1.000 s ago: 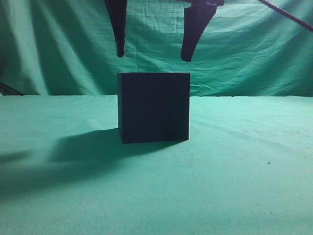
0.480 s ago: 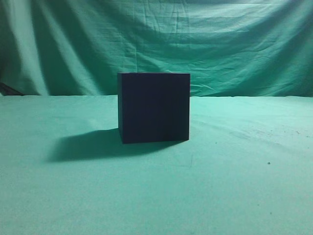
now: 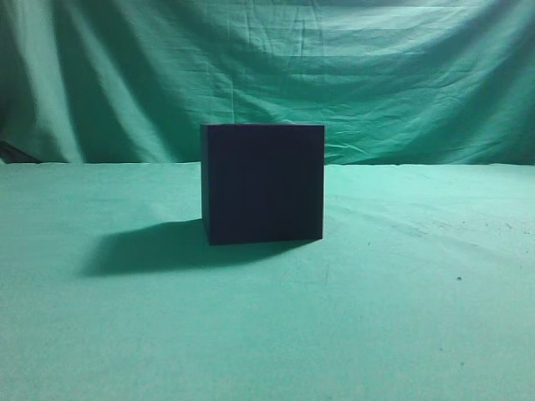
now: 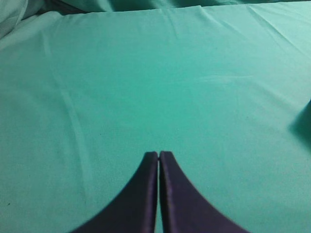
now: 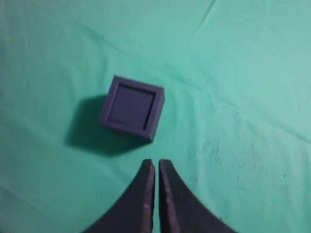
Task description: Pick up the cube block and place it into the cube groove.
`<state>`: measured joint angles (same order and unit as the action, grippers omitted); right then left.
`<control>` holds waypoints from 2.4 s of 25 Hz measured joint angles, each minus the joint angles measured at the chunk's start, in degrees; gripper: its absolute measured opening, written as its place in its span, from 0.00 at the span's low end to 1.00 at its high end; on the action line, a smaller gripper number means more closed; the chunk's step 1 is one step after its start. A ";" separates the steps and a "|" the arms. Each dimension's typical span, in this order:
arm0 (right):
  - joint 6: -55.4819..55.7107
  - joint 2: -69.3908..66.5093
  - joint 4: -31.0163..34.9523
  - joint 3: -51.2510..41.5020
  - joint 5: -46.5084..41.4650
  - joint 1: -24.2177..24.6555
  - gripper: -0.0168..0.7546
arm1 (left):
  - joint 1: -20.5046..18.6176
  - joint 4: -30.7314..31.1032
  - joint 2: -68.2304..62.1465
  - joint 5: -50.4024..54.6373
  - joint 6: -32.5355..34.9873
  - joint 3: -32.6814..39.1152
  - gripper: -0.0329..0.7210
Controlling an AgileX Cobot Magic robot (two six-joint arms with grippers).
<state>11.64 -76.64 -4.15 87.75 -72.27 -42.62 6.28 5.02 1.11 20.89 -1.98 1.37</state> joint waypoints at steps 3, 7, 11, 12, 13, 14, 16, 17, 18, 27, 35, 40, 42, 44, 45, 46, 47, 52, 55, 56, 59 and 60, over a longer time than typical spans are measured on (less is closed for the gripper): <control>-0.03 8.74 0.01 -8.49 0.10 0.00 0.02 | 0.00 0.00 0.00 0.00 0.00 0.00 0.04; -0.03 19.01 0.62 -17.88 5.98 0.00 0.02 | 0.00 0.00 0.00 0.00 0.00 0.00 0.04; -0.52 29.42 1.69 -26.63 13.38 0.00 0.02 | 0.00 0.00 0.00 0.00 0.00 0.00 0.04; -1.00 32.01 1.74 -28.47 14.16 0.00 0.02 | 0.00 0.00 0.00 0.00 0.00 0.00 0.04; -1.32 34.08 1.83 -29.99 14.44 0.00 0.02 | 0.00 0.00 0.00 0.00 0.00 0.00 0.04; -1.54 36.42 1.83 -30.98 14.44 0.00 0.02 | 0.00 0.00 0.00 0.00 0.00 0.00 0.04; -2.20 39.93 1.83 -32.30 13.51 0.00 0.02 | 0.00 0.00 0.00 0.00 0.00 0.00 0.04; -2.93 41.38 1.83 -32.43 12.35 0.00 0.02 | 0.00 0.00 0.00 0.00 0.00 0.00 0.04; -3.49 42.57 1.70 -32.58 11.08 0.00 0.02 | 0.00 0.00 0.00 0.00 0.00 0.00 0.04; -8.22 45.81 -1.90 -34.42 11.11 0.00 0.02 | 0.00 0.00 0.00 0.00 0.00 0.00 0.04; -8.86 54.95 -0.43 -48.23 28.43 11.35 0.02 | 0.00 0.00 0.00 0.00 0.00 0.00 0.04; -8.86 63.87 2.40 -60.74 37.91 24.77 0.02 | 0.00 0.00 0.00 0.00 0.00 0.00 0.04; -8.86 67.48 3.19 -65.90 40.77 30.11 0.02 | 0.00 0.00 0.00 0.00 0.00 0.00 0.04; -8.86 71.27 3.42 -71.32 43.77 34.05 0.02 | 0.00 0.00 0.00 0.00 0.00 0.00 0.04; -8.86 72.74 3.42 -73.79 44.99 35.80 0.02 | 0.00 0.00 0.00 0.00 0.00 0.00 0.04; -8.86 74.32 3.42 -75.77 46.29 36.98 0.02 | 0.00 0.00 0.00 0.00 0.00 0.00 0.04; -8.92 75.75 3.42 -78.00 47.65 38.06 0.02 | 0.00 0.00 0.00 0.00 0.00 0.00 0.04; -9.57 77.15 2.67 -86.63 51.29 39.22 0.02 | 0.00 0.00 0.00 0.00 0.00 0.00 0.04; -9.57 77.15 2.45 -89.13 51.81 39.22 0.02 | 0.00 0.00 0.00 0.00 0.00 0.00 0.04; -9.57 77.15 2.45 -89.23 51.71 39.22 0.02 | 0.00 0.00 0.00 0.00 0.00 0.00 0.04; -9.57 77.15 2.45 -89.28 50.76 39.22 0.02 | 0.00 0.00 0.00 0.00 0.00 0.00 0.04; -9.57 77.15 2.45 -89.28 50.68 39.22 0.02 | 0.00 0.00 0.00 0.00 0.00 0.00 0.04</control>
<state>2.07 0.51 -1.70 -1.53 -21.59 -3.41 6.28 5.02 1.11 20.89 -1.98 1.37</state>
